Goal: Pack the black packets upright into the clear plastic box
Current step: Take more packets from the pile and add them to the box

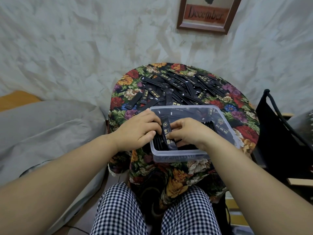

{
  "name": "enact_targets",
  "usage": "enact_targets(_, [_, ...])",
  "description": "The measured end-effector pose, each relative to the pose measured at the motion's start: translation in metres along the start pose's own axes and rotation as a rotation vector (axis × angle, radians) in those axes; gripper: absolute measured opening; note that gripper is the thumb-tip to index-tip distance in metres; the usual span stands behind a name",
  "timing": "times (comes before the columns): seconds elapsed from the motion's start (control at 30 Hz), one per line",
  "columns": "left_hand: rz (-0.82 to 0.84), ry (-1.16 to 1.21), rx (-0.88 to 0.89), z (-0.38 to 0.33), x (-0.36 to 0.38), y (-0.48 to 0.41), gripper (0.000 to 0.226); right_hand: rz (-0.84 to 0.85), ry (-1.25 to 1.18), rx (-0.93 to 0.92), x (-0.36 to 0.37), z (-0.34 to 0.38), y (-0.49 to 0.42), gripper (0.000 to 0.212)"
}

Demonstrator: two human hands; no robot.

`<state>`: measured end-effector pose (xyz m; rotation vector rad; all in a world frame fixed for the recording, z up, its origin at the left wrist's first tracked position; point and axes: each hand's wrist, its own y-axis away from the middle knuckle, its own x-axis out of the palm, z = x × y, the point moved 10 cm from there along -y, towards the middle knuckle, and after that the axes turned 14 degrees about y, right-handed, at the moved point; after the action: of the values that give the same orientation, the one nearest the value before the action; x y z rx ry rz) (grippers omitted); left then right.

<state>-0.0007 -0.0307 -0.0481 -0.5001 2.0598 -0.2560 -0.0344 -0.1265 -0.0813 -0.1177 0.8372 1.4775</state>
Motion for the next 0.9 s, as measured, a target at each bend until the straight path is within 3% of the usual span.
enact_targets(0.17, [-0.009,0.000,-0.004,0.000,0.000,0.001,0.040,0.077,-0.178,0.035,0.006,0.003,0.001,0.014])
enact_targets(0.5, [-0.010,0.010,-0.009,0.001,-0.001,0.001,0.039,0.072,-0.201,0.070,0.007,0.000,-0.002,0.023])
enact_targets(0.73, [-0.009,-0.001,0.008,-0.001,-0.001,0.001,0.038,-0.026,-0.008,0.069,0.003,-0.001,-0.006,0.038])
enact_targets(0.9, [-0.001,-0.015,0.019,-0.002,-0.001,0.000,0.038,-0.050,-0.005,0.080,-0.008,-0.002,-0.005,0.041])
